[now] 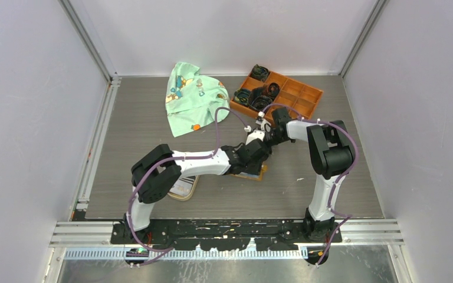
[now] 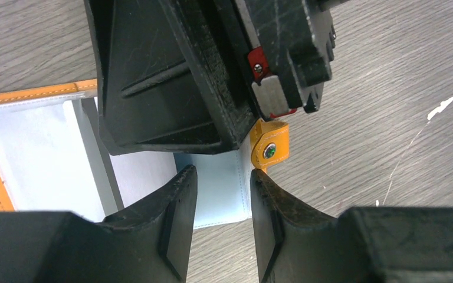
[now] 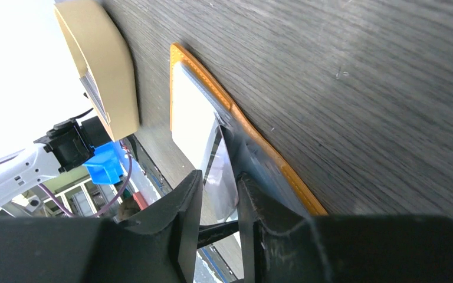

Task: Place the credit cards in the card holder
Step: Insert the credit card into the card holder.

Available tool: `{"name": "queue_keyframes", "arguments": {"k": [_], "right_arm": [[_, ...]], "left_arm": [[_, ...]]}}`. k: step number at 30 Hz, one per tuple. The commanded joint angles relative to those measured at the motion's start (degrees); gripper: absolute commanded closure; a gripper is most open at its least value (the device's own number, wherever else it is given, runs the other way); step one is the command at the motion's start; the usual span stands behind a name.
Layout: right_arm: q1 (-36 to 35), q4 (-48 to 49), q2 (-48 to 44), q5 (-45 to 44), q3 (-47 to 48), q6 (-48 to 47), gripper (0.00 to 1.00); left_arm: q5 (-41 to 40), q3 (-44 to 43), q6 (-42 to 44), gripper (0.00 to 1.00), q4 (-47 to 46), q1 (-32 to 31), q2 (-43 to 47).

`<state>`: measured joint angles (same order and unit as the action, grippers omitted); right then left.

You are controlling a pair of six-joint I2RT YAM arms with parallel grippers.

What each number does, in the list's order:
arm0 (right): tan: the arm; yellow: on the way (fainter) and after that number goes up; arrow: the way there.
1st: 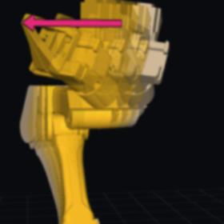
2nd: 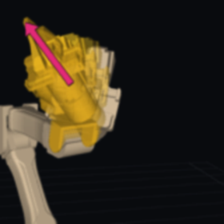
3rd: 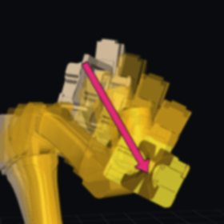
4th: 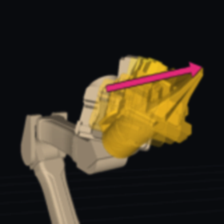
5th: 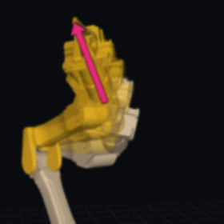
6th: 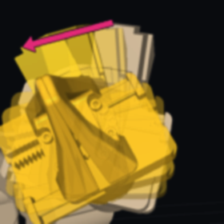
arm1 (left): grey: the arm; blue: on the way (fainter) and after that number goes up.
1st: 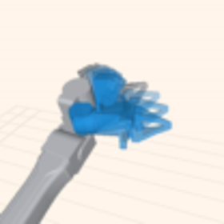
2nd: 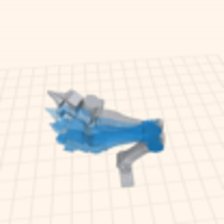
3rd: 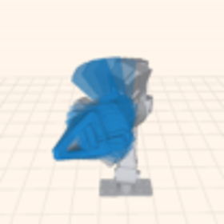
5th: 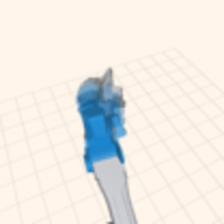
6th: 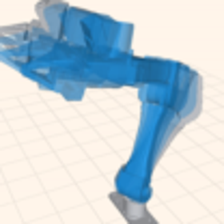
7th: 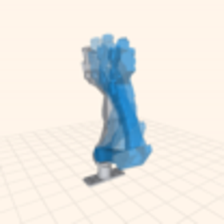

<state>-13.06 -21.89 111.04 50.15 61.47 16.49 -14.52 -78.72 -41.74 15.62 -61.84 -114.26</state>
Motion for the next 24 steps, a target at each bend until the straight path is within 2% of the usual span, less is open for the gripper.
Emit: {"name": "queue_keyframes", "arguments": {"k": [1,8,16,20,24], "right_arm": [[-0.3,-0.5,-1.7,-2.7,1.4,-2.6,0.65],[-0.3,-1.2,-1.8,-2.7,1.8,-3.0,0.61],[-0.3,-2.0,-2.1,-2.3,2.5,-3.6,0.56],[-0.1,-2.6,-3.0,-1.9,3.0,-4.2,0.53],[0.6,-3.5,-3.7,-1.9,3.4,-4.8,0.52]], "left_arm": [[-4.7,-0.8,1.7,0.6,2.4,0.1,1.2],[-4.6,-1.1,4.2,0.54,3.4,0.6,2.3],[0.4,-0.7,7.6,0.51,3.6,2.4,2.5],[5.1,0.8,9.6,0.52,1.1,3.6,2.8],[7.0,2.2,9.7,0.57,0.0,4.9,3.3]]}}
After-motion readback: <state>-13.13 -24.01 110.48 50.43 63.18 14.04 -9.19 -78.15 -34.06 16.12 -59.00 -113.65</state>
